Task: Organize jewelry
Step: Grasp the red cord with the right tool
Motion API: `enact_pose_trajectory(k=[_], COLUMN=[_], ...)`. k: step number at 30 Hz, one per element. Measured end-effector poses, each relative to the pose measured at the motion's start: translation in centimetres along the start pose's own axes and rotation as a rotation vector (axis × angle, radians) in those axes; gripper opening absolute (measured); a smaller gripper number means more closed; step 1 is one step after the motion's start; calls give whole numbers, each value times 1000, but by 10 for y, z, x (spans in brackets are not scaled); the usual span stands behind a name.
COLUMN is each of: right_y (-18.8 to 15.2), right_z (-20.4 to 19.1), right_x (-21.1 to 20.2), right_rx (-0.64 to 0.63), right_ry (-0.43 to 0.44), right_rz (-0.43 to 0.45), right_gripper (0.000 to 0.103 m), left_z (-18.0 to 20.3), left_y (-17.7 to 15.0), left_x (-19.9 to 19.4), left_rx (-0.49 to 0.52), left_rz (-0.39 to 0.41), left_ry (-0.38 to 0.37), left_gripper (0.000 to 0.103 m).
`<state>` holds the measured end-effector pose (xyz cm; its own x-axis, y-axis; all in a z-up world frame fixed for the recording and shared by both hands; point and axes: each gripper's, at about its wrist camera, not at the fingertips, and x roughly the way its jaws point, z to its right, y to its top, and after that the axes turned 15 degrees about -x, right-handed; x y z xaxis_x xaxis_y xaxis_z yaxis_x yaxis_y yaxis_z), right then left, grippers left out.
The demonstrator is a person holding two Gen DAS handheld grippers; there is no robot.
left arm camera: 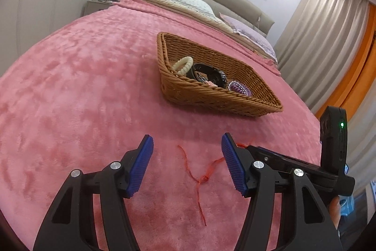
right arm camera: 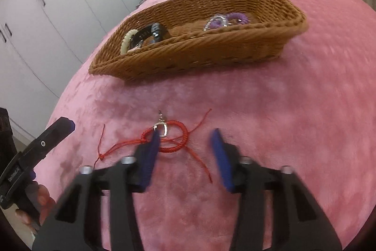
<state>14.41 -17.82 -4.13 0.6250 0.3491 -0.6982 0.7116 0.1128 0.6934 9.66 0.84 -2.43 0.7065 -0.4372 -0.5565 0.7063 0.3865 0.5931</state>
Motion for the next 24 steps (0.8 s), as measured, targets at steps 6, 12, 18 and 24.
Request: enact_pose_trajectory(k=[6,12,18,24], right_y=[-1,-4,3,-8], right_z=[-11,-25,-31,7], right_x=[5,-26,-57,-50], right_rx=[-59,-107,-154,-58], right_ry=[-42,10,-43,-79], right_rz=[-41,19,92,26], right_gripper=[10,3,3,3], left_z=[11,20,24,22], left_y=[-7,-13,-17,-18], left_x=[2,1,3,10], left_rx=[61,124,157,156], left_rz=[2,1,-22,-87], left_ry=[20,21,7,-24], left_gripper=[59,59,56,51])
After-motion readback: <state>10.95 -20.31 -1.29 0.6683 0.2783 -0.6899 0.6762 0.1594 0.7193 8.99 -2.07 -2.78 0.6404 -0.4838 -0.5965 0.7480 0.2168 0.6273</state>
